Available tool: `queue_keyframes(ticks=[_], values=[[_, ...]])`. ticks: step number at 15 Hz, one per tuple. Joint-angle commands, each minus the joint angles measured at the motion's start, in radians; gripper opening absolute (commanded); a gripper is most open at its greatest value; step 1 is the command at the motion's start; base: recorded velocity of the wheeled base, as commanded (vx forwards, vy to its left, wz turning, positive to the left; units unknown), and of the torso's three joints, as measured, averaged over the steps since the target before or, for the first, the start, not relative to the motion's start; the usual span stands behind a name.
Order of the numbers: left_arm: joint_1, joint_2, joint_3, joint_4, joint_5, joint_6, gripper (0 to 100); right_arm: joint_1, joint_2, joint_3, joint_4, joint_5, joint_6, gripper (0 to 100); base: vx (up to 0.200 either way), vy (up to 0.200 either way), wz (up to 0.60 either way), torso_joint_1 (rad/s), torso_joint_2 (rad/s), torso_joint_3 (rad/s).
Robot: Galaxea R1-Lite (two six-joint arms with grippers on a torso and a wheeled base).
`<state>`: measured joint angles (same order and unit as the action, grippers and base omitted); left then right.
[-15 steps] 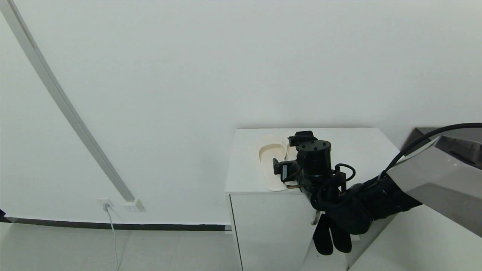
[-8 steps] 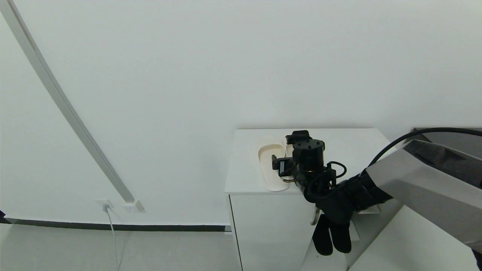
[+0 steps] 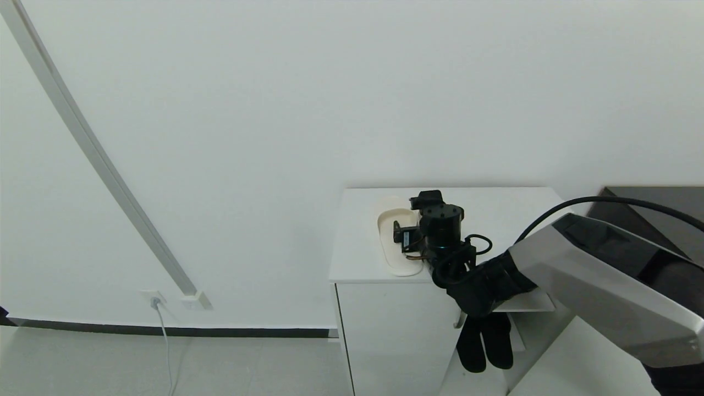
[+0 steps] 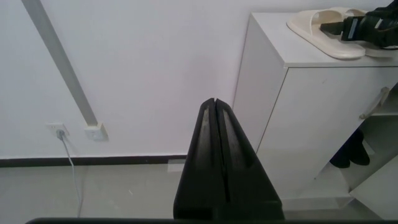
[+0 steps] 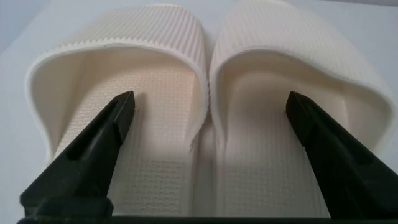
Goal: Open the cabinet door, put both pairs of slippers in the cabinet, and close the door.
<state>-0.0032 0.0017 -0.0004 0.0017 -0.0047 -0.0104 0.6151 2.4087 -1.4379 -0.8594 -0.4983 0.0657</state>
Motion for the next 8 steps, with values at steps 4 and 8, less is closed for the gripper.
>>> queue_keyframes(ticks=[4,8], values=[[0.000,0.001,0.000,0.000,0.002,-0.002,0,-0.002,0.035,-0.035,0.002,-0.005,0.000,0,0.000,0.000,0.00,0.000,0.00,0.000],[0.000,0.001,0.000,0.000,0.002,-0.002,0,-0.002,0.033,-0.032,0.002,-0.005,0.000,0,0.000,0.000,0.00,0.000,0.00,0.000]])
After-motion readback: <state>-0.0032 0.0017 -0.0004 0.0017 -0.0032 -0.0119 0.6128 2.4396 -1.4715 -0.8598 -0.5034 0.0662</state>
